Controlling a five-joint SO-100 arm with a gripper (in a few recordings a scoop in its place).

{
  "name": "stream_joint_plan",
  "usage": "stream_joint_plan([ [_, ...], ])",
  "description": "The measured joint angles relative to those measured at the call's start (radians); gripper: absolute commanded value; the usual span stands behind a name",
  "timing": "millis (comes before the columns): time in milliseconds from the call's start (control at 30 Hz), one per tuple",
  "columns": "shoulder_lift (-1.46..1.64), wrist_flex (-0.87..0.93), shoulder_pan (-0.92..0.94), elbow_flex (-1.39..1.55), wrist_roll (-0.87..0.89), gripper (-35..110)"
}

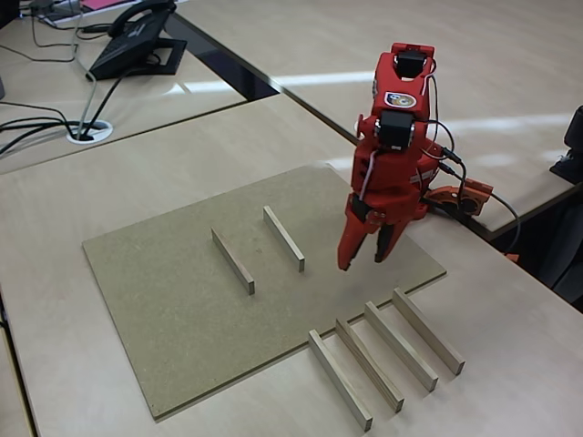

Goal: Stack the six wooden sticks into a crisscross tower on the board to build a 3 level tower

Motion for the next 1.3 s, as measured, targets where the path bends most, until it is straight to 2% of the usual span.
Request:
stream_joint_plan([
  [167, -0.063, -0.091, -0.104, -0.002, 0.123, 26],
  [400, -0.150, -0.155, -0.189, -0.032, 0.190, 26],
  [1067, -0.383, -0.299, -0.298, -0.149, 0.250, 25],
  [1300, -0.423, -0.334, -0.299, -0.172, 0.250, 19],
])
